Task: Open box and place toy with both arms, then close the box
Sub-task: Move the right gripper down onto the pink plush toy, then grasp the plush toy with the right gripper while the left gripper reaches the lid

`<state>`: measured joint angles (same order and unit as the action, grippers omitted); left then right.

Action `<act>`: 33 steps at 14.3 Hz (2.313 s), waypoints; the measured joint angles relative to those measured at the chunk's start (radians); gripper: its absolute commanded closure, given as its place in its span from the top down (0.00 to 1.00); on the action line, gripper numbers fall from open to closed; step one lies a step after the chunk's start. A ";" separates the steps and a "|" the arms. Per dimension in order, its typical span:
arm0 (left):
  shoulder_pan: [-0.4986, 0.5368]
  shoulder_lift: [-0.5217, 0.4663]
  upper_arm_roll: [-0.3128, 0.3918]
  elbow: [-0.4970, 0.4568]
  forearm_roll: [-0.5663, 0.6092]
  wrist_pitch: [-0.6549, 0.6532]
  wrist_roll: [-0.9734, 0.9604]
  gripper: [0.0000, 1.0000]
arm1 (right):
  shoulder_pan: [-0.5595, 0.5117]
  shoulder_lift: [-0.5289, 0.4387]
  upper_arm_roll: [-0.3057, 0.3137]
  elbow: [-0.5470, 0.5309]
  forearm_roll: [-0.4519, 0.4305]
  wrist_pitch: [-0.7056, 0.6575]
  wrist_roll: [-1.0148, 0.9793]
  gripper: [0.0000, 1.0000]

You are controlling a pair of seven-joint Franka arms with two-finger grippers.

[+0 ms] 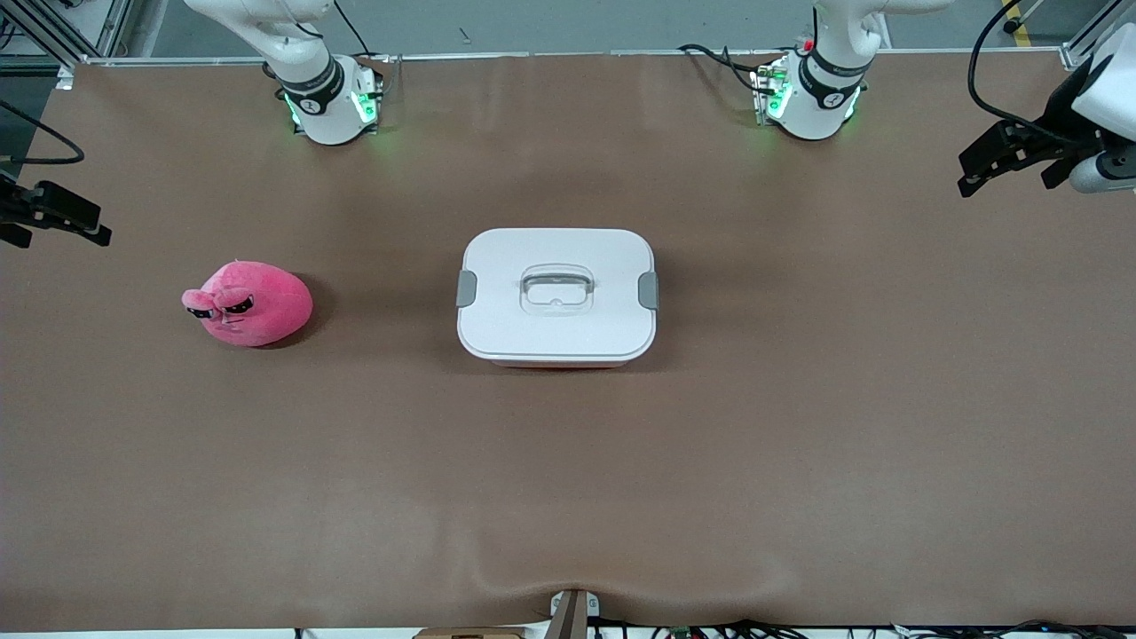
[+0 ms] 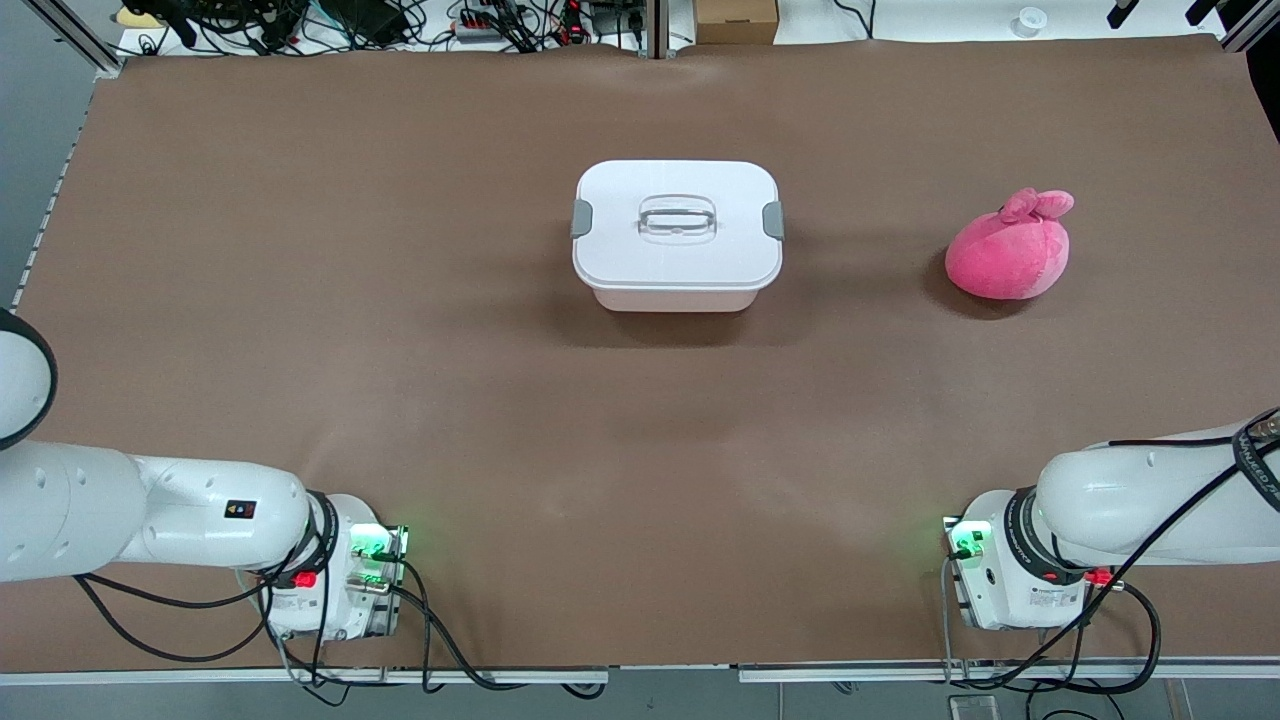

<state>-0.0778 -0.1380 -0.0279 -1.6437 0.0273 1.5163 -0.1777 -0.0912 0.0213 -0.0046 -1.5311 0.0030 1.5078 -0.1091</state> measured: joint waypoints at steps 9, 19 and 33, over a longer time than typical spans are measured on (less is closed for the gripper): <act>0.000 0.017 0.000 0.001 0.000 0.000 0.000 1.00 | 0.036 0.072 0.006 -0.146 0.000 0.149 -0.068 1.00; 0.006 0.017 0.006 0.004 0.000 0.000 -0.001 1.00 | 0.032 0.107 -0.001 -0.326 0.000 0.302 -0.213 1.00; -0.010 0.101 -0.208 0.003 -0.060 0.036 -0.653 1.00 | 0.007 0.106 -0.007 -0.538 0.000 0.475 -0.237 0.99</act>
<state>-0.0878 -0.0371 -0.2357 -1.6408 -0.0329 1.5525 -0.8310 -0.0846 0.1277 -0.0119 -2.0695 0.0032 1.9828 -0.3462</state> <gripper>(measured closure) 0.000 0.000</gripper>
